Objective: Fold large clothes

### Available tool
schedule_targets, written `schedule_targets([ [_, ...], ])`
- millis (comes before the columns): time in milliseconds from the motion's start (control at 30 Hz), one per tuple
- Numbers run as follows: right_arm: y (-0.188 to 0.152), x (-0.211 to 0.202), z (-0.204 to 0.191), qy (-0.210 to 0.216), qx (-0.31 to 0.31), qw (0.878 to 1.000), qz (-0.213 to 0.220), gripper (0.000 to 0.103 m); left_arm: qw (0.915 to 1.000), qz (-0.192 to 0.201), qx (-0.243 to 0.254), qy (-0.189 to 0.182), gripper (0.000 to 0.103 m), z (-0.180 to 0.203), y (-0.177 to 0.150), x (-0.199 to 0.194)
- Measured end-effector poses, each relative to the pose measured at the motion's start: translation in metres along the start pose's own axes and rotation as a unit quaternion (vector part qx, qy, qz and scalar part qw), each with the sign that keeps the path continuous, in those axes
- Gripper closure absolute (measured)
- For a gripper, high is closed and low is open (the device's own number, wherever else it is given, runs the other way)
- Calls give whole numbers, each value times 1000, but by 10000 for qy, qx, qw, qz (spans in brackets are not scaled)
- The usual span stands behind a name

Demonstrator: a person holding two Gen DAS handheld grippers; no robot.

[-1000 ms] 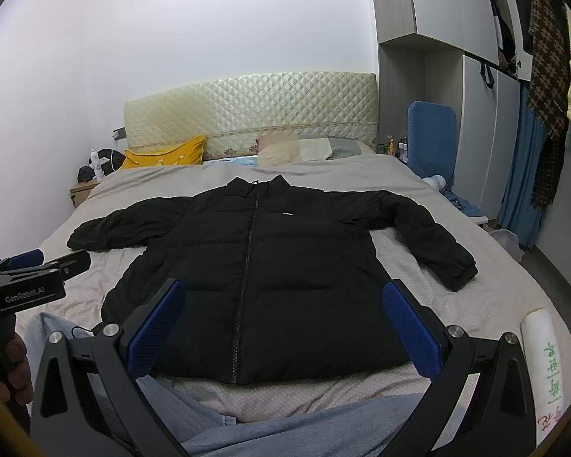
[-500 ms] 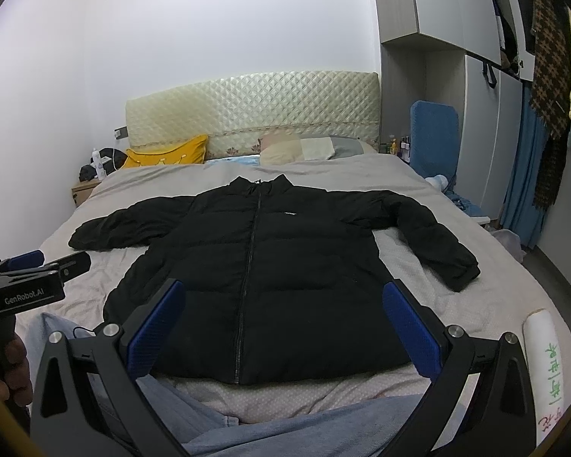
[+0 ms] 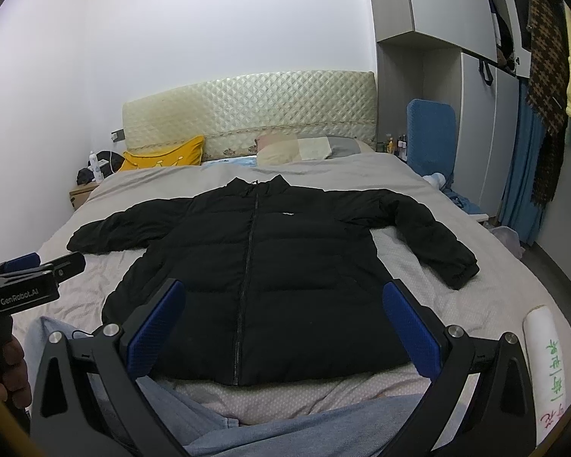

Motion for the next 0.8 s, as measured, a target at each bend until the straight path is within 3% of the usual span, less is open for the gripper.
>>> schedule_targets([
  [667, 2, 12, 5, 35, 48, 9999, -126, 0, 9998, -180, 52, 3, 1, -2, -6, 16],
  [800, 7, 26, 9, -11, -26, 9998, -182, 0, 9990, -310, 192, -255, 1, 2, -1, 25],
])
Point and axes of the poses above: each gripper's, at about its wrist camera, not at the fingertips, and x roughly the way its jaws point, z to its right, y to its top, the point moved 5 cm from there along x, roughly the way its jaws point, and after that the axes turned 7 degrees about -y, right-handed, at the moved point
